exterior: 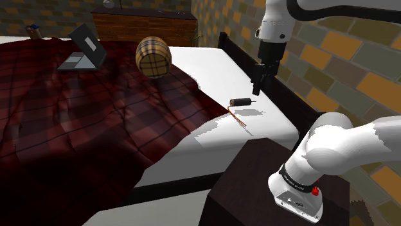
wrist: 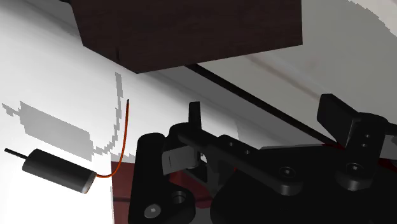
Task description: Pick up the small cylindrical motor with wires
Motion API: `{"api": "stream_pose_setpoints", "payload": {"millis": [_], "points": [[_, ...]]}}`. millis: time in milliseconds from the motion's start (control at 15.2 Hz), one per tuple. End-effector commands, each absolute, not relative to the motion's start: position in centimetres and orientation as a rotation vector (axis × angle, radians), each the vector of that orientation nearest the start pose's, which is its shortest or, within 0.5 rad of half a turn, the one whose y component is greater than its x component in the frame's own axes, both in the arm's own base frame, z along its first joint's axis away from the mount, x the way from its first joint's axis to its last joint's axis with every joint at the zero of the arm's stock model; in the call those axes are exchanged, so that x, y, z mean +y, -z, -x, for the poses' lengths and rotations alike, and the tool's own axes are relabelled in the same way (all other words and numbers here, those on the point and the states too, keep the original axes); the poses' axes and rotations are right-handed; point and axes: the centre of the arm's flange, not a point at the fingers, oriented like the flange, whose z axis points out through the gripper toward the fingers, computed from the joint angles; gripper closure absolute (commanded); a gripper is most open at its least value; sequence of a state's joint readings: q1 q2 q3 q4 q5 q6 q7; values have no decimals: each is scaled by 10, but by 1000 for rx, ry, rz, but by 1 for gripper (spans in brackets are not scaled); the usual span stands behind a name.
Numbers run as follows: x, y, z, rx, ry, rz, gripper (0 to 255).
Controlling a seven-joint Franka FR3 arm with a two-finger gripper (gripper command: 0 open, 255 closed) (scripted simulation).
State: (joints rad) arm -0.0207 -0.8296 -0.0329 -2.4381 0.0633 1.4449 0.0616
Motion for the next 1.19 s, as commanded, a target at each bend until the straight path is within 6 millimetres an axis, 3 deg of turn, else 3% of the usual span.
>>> {"api": "stream_pose_setpoints", "payload": {"millis": [0, 1122], "points": [[-10, -556, -279, 152, -251, 3042, 0], [-115, -379, -349, 394, -173, 3075, 0]]}}
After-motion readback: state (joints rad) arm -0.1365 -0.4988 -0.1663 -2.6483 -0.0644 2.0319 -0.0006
